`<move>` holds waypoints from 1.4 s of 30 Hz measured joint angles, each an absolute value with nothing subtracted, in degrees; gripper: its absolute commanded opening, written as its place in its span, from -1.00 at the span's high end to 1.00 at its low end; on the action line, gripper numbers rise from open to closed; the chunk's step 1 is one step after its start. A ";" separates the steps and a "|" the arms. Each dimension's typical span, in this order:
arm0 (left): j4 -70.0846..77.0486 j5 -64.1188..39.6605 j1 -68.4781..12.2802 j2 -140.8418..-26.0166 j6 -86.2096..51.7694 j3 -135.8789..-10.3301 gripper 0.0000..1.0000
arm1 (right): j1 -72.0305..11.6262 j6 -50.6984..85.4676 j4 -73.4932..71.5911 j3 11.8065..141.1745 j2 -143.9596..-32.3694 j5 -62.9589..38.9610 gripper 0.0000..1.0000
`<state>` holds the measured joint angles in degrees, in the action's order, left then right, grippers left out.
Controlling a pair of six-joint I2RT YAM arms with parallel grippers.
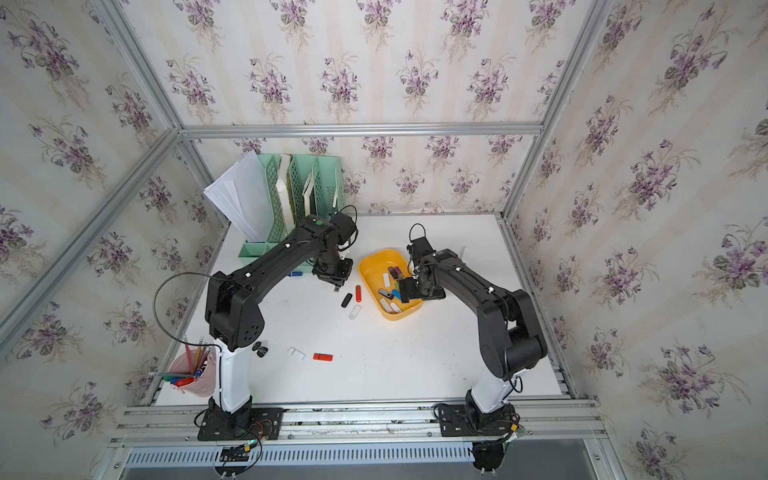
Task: Put the usb flash drive into the storage box
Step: Place the USB flash in the storage box.
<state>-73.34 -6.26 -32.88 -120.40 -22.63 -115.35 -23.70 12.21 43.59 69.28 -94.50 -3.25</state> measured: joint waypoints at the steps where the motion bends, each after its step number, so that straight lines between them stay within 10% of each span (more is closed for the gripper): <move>1: -74.02 -6.37 -33.30 -121.67 -22.72 -117.78 0.51 | -23.70 13.41 43.59 69.30 -92.53 -2.96 -0.81; 11: -79.11 -9.28 -35.75 -134.58 -22.94 -140.27 0.51 | -22.59 21.52 45.60 70.11 -79.94 0.54 -0.84; 42: -60.18 -13.65 -35.64 -144.77 -25.89 -136.92 0.46 | -20.93 22.74 47.75 64.58 -75.44 -0.99 -0.84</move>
